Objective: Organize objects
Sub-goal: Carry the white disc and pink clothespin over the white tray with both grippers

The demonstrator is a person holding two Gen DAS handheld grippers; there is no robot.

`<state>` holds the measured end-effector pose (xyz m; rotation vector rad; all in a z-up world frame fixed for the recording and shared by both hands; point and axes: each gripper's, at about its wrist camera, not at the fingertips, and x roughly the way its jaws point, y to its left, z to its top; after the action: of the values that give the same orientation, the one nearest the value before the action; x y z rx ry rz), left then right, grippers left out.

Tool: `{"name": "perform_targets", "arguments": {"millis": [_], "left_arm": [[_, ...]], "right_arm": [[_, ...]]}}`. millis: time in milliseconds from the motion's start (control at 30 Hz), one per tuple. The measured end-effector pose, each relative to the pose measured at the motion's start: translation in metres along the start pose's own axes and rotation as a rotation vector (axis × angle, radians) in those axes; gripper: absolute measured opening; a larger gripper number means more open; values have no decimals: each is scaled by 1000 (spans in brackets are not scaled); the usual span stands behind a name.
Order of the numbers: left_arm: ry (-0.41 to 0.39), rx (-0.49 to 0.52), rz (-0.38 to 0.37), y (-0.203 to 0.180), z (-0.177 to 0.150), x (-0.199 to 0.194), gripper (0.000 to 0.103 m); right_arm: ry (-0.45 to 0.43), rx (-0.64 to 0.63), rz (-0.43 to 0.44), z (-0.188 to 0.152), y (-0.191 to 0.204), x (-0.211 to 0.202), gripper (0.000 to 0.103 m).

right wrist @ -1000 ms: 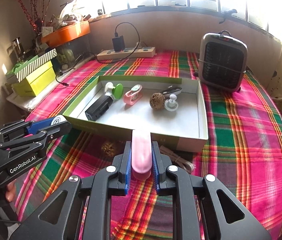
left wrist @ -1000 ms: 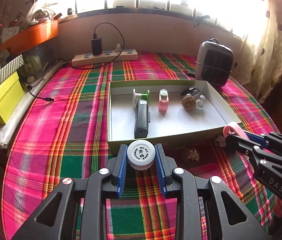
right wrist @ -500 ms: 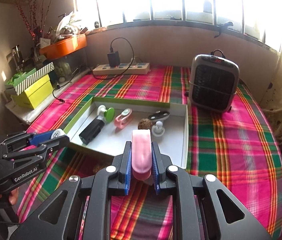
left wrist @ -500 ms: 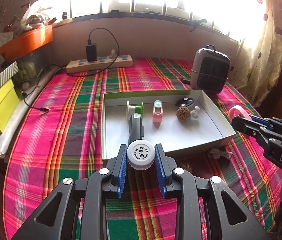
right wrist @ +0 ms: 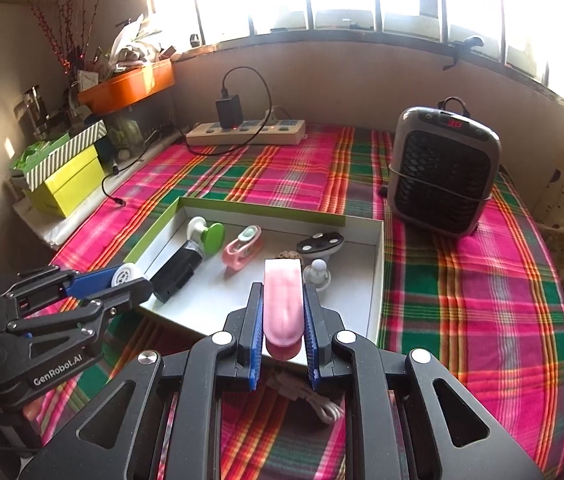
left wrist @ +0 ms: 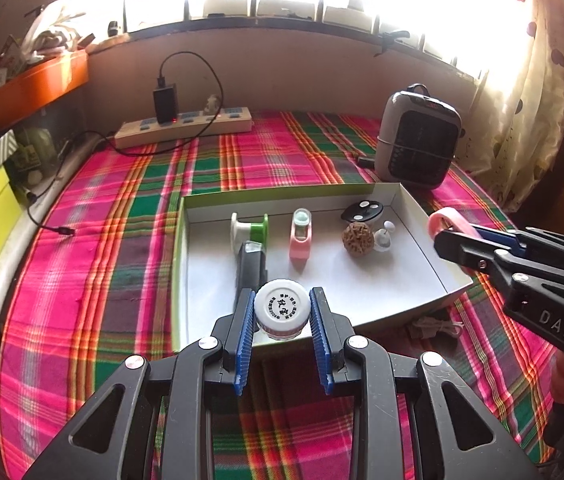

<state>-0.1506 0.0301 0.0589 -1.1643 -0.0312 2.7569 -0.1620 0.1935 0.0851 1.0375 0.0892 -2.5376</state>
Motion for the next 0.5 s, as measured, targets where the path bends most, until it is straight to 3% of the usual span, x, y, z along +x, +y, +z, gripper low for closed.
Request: {"name": "perform_targets", "arguments": {"millis": [500], "left_arm": [[60,11,2,-7,11,44,25]], "right_arm": [[97,-17,18,1,-13,47,19]]}}
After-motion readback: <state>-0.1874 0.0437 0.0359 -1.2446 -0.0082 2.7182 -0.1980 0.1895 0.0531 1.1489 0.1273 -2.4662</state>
